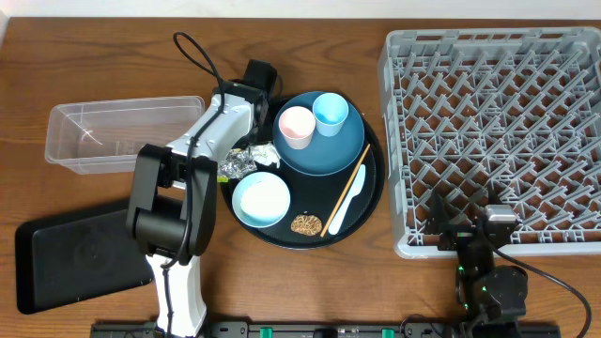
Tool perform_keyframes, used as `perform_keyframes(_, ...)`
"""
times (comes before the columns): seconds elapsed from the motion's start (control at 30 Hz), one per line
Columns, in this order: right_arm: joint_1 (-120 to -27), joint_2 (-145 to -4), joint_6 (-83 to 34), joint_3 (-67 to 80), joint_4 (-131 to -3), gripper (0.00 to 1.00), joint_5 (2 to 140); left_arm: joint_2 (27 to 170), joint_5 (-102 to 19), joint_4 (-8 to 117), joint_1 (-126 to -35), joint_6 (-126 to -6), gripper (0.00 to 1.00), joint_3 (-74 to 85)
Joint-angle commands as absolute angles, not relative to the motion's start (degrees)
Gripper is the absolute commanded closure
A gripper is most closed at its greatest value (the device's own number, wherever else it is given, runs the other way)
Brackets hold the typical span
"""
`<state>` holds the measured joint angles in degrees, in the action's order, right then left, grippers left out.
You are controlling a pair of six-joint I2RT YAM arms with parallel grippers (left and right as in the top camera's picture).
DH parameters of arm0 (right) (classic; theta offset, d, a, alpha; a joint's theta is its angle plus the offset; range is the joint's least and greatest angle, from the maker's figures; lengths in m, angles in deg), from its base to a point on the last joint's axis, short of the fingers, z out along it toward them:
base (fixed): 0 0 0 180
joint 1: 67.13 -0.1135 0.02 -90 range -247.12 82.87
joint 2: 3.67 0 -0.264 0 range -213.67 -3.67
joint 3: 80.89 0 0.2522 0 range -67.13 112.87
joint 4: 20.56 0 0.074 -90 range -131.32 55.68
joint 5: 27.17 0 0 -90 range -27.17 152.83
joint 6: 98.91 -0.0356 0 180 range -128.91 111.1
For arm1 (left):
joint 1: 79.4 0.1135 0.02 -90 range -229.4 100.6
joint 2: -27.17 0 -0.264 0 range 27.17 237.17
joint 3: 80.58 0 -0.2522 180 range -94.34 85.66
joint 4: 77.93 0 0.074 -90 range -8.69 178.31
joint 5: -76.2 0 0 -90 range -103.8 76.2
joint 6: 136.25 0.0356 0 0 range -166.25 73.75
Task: Sort waste into correct bins and load items into the dishwasher rack
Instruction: 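Grasp the yellow snack wrapper and foil with the left gripper, then carry the wrapper left and drop it into the clear bin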
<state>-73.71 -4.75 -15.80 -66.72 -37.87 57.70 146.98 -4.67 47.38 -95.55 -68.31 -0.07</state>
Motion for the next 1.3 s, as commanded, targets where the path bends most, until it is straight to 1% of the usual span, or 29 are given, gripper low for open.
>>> perform_keyframes(0.0, -73.2, -4.7, -15.0, -66.8, -38.0, 0.01, 57.5, 147.5, -3.6, 47.3, -95.5, -67.8, 0.69, 0.4)
perform_keyframes(0.1, -73.2, -4.7, -15.0, -66.8, -38.0, 0.01, 57.5, 147.5, -3.6, 47.3, -95.5, -67.8, 0.80, 0.4)
perform_keyframes(0.13, -73.2, -4.7, -15.0, -66.8, -38.0, 0.01, 57.5, 147.5, -3.6, 47.3, -95.5, -67.8, 0.85, 0.4)
perform_keyframes(0.17, -73.2, -4.7, -15.0, -66.8, -38.0, 0.01, 57.5, 147.5, -3.6, 47.3, -95.5, -67.8, 0.94, 0.4)
perform_keyframes(0.47, -73.2, -4.7, -15.0, -66.8, -38.0, 0.01, 57.5, 142.1, -3.6, 46.1, -95.5, -67.8, 0.94, -0.1)
perform_keyframes(0.77, -73.2, -4.7, -15.0, -66.8, -38.0, 0.01, 57.5, 125.4, -3.6, 45.1, -95.2, -67.7, 0.94, -1.5)
perform_keyframes(0.87, -73.2, -4.7, -15.0, -66.8, -38.0, 0.01, 57.5, 119.8, -3.6, 45.4, -93.9, -67.7, 0.94, -1.5)
perform_keyframes(0.97, -73.2, -4.7, -15.0, -66.8, -38.0, 0.01, 57.5, 116.0, -3.6, 46.1, -90.7, -67.8, 0.94, -1.5)
perform_keyframes(1.1, -73.2, -4.7, -15.0, -66.8, -38.0, 0.01, 57.5, 114.9, -3.6, 46.7, -83.6, -68.9, 0.94, -1.5)
perform_keyframes(1.27, -73.2, -4.7, -15.0, -66.8, -38.0, 0.01, 57.5, 117.3, -3.7, 46.6, -72.1, -79.3, 0.94, -1.5)
